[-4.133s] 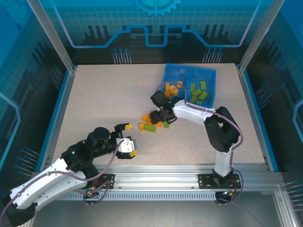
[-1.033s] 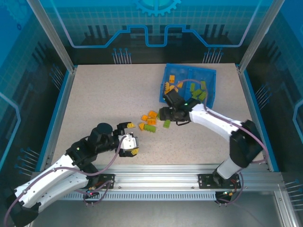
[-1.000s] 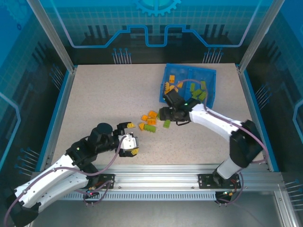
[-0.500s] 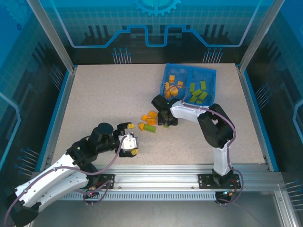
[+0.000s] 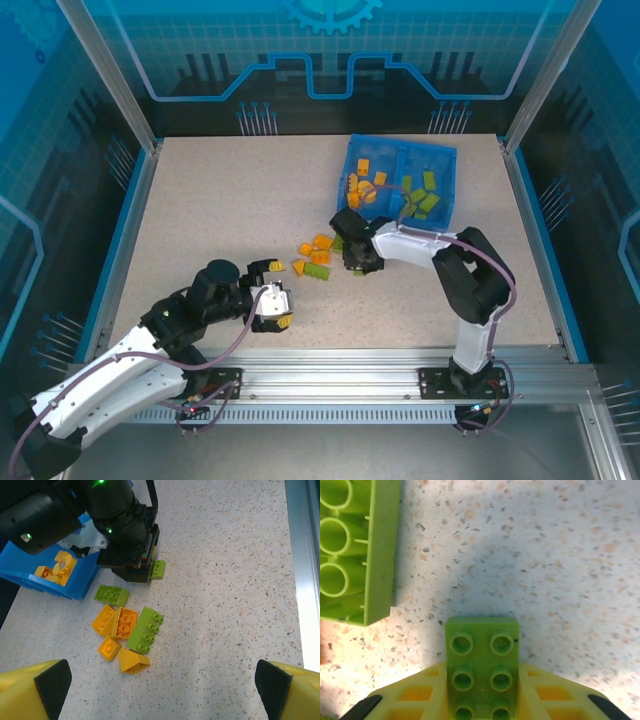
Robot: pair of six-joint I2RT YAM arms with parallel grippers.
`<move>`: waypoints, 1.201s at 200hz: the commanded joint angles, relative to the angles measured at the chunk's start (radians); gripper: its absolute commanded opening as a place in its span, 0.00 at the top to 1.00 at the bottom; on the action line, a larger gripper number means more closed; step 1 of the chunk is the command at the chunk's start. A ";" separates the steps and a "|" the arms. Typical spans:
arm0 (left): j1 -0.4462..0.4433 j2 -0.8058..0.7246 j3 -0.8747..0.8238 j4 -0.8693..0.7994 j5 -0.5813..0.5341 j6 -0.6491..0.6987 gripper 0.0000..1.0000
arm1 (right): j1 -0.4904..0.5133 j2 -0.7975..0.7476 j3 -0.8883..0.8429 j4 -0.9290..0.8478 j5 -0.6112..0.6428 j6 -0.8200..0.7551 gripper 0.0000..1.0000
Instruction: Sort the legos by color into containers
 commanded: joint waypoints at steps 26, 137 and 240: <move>0.009 -0.007 0.007 0.003 0.030 0.008 0.01 | -0.052 -0.239 -0.025 -0.002 0.088 -0.055 0.67; 0.010 -0.019 0.009 -0.002 0.016 0.007 0.01 | -0.467 -0.075 0.300 0.114 0.149 -0.437 0.64; 0.010 -0.032 -0.006 0.014 0.004 0.008 0.01 | -0.571 0.409 0.821 -0.082 0.077 -0.440 0.48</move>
